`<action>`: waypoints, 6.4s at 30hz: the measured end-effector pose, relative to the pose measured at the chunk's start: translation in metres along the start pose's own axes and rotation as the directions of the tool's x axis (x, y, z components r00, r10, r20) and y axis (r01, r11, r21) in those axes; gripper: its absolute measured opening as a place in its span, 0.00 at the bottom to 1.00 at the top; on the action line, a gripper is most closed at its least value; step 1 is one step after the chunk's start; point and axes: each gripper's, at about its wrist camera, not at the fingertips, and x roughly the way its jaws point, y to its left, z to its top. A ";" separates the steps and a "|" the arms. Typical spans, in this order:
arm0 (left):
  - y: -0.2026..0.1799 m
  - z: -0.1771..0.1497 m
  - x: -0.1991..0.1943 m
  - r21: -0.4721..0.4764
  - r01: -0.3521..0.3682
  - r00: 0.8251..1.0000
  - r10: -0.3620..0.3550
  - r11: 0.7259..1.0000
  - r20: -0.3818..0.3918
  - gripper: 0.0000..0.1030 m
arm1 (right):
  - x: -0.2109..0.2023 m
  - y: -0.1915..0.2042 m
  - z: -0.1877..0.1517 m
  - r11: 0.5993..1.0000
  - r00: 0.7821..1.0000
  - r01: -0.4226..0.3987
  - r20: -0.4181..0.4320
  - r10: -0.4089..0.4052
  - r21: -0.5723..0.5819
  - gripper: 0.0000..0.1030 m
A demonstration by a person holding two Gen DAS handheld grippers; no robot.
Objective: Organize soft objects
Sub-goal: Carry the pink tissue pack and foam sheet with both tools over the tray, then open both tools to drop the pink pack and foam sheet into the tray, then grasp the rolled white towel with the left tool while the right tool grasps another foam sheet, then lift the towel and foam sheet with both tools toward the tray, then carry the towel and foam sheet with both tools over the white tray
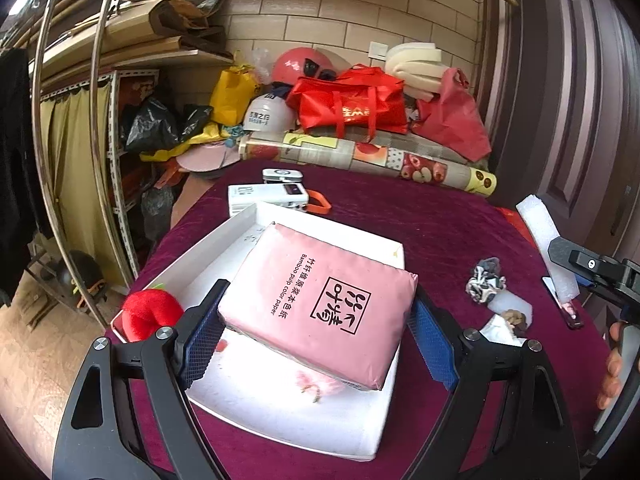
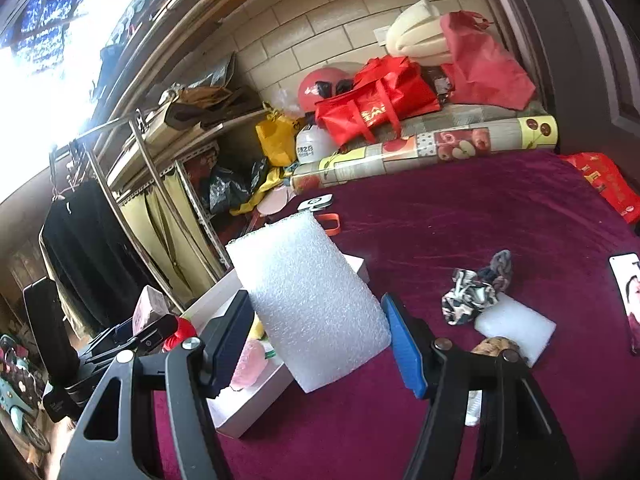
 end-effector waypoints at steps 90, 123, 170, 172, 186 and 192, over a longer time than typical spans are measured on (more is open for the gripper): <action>-0.252 -0.066 0.142 0.265 0.468 0.815 -0.294 0.843 -0.500 1.00 | 0.074 -0.162 -0.016 0.952 0.909 0.293 -0.282 -0.307 -0.091 1.00; -0.219 -0.050 0.146 0.163 0.385 0.850 -0.280 0.908 -0.446 0.94 | -0.014 -0.178 -0.016 0.945 0.986 0.163 -0.035 -0.160 0.283 0.71; -0.096 0.006 -0.005 0.173 0.092 0.994 -0.100 0.981 0.036 0.41 | -0.042 -0.013 0.002 1.000 0.992 -0.004 0.125 0.000 0.031 0.71; -0.083 0.010 -0.010 0.148 0.064 0.996 -0.074 0.987 0.059 0.41 | -0.040 -0.008 0.001 1.000 0.993 -0.007 0.120 0.003 0.028 0.71; 0.016 0.019 -0.020 -0.022 -0.123 0.988 0.124 0.992 0.096 0.41 | -0.003 0.029 0.008 0.998 0.995 -0.066 0.075 0.066 -0.003 0.71; 0.026 0.015 -0.017 -0.029 -0.142 0.986 0.144 0.990 0.084 0.41 | 0.014 0.040 0.011 0.995 0.994 -0.098 0.039 0.097 0.007 0.71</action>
